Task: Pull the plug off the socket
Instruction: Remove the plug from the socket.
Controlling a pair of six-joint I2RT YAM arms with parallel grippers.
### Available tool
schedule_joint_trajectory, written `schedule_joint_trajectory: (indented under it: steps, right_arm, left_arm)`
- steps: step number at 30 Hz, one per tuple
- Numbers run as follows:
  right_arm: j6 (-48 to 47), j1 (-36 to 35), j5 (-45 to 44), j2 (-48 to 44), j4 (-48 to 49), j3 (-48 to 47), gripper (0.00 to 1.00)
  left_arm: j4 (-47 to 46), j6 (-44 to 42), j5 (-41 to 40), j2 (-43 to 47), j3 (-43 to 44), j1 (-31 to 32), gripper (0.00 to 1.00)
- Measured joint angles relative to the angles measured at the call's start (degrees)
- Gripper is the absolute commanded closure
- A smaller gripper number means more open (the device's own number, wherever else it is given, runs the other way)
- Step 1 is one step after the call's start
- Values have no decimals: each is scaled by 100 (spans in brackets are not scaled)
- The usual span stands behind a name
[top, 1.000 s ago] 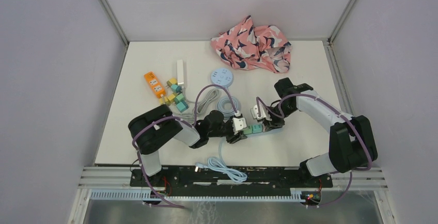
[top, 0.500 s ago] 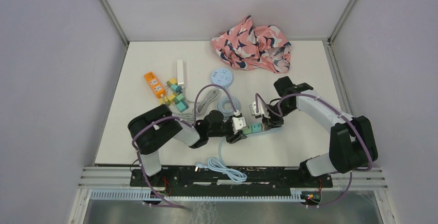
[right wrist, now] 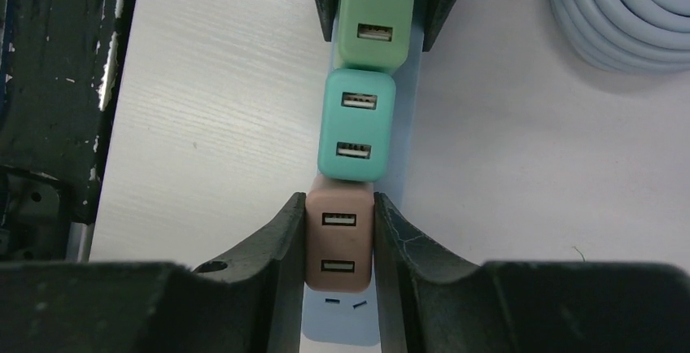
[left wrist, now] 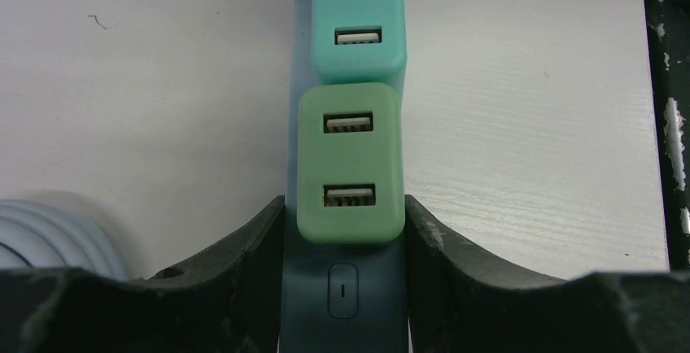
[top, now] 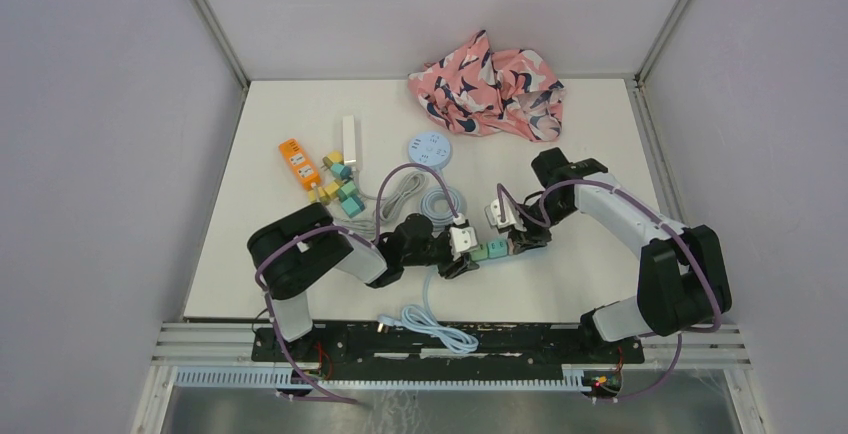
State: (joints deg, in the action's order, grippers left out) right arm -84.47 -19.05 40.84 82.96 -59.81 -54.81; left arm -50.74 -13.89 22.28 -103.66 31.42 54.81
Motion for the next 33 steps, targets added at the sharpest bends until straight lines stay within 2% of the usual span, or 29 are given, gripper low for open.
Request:
schedule_joint_trajectory:
  steps: [7,17,23,27,33]
  right_arm:
    - [796,13,-227,-13,334,-35,100]
    - [-162,70,-28,-164,-149,-35,100]
    - [876,-247,-243,-157,350,-35,100]
    - [1370,-210,-358,-133,514,-35,100]
    - [310,-39,-205,-136,76,-35,100]
  left_arm:
    - [26,37,-48,0,2,-35,97]
    - [-81,37,-20,2,33,9,97]
    - [96,37,-17,4,24,-37,97]
    - [133,37,-17,4,35,-42,97]
    - [166,37,-13,4,90,-31,97]
